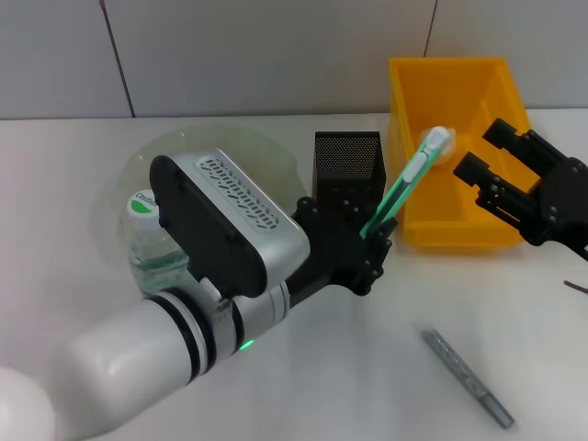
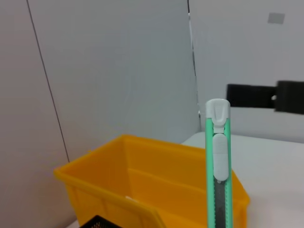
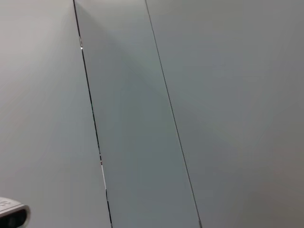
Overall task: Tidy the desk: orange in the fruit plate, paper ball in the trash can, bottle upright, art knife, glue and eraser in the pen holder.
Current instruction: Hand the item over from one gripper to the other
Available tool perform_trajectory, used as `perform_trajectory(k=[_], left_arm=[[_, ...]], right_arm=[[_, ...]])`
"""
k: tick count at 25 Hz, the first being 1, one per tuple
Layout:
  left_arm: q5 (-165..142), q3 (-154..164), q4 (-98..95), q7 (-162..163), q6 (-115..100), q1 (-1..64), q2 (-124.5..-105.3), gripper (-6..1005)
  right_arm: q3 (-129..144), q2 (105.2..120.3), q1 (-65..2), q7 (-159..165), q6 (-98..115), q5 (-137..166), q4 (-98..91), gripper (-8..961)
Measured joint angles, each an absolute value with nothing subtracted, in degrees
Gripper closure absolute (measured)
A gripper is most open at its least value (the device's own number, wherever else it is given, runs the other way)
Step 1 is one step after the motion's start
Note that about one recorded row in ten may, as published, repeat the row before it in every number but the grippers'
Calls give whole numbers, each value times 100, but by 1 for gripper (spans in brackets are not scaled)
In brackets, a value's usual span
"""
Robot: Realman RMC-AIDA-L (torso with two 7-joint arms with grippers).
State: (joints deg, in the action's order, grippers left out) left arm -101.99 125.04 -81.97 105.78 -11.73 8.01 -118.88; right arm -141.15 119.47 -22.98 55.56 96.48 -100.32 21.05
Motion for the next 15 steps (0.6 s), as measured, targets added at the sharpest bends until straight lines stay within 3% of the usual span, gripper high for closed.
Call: perform_trajectory(k=[15], left_arm=[[-10213, 12803, -8300, 10488, -734, 773, -11883, 748]], right_arm=[[-14108, 11971, -2572, 5474, 9634, -10275, 1380, 200]])
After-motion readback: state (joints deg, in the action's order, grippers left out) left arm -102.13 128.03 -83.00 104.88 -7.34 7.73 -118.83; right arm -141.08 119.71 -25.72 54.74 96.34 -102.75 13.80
